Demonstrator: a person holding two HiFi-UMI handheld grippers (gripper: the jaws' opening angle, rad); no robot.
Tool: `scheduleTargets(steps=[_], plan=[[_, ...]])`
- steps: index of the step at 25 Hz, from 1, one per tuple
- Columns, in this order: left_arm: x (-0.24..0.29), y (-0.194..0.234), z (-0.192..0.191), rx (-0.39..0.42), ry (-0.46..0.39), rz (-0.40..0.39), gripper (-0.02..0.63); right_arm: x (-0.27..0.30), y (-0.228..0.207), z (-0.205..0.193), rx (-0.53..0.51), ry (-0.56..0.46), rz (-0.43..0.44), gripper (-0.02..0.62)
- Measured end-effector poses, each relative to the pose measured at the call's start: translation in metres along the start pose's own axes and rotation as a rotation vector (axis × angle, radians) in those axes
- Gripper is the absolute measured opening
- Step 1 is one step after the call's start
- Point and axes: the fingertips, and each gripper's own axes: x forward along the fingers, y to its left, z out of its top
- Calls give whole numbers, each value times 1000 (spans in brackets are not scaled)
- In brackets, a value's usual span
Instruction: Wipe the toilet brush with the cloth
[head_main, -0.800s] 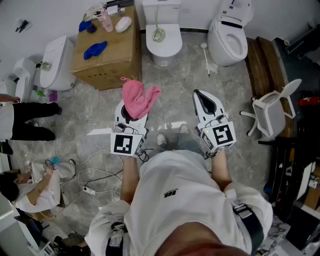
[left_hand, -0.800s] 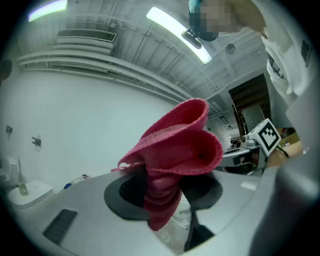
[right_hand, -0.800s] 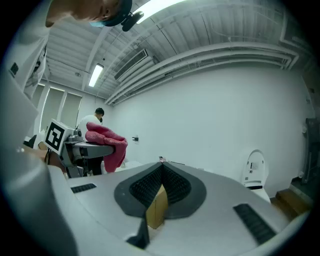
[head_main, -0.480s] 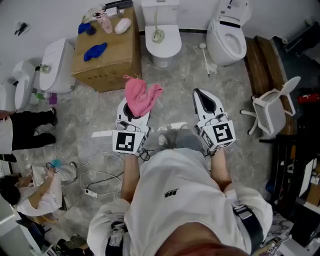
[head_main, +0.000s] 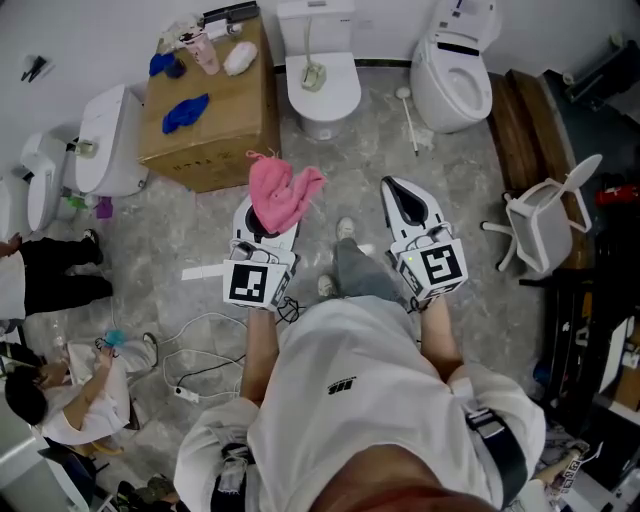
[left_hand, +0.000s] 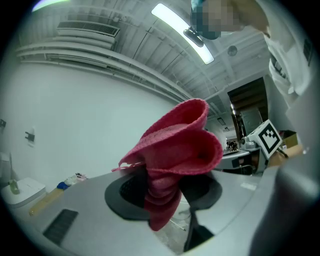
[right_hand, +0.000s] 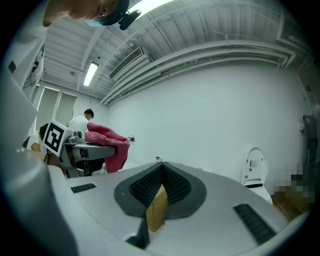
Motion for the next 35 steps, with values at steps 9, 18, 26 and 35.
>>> scheduleTargets(steps=[9, 18, 26, 35], plan=[[68, 35, -10, -3, 32, 21, 184, 65, -48, -2, 17, 10, 37, -5], [159, 65, -11, 6, 55, 54, 184, 136, -120, 6, 22, 1, 78, -5], [226, 77, -17, 0, 55, 97, 184, 188, -177, 2, 25, 6, 141, -5], [266, 102, -33, -23, 74, 124, 184, 231, -203, -12, 45, 22, 171, -5]])
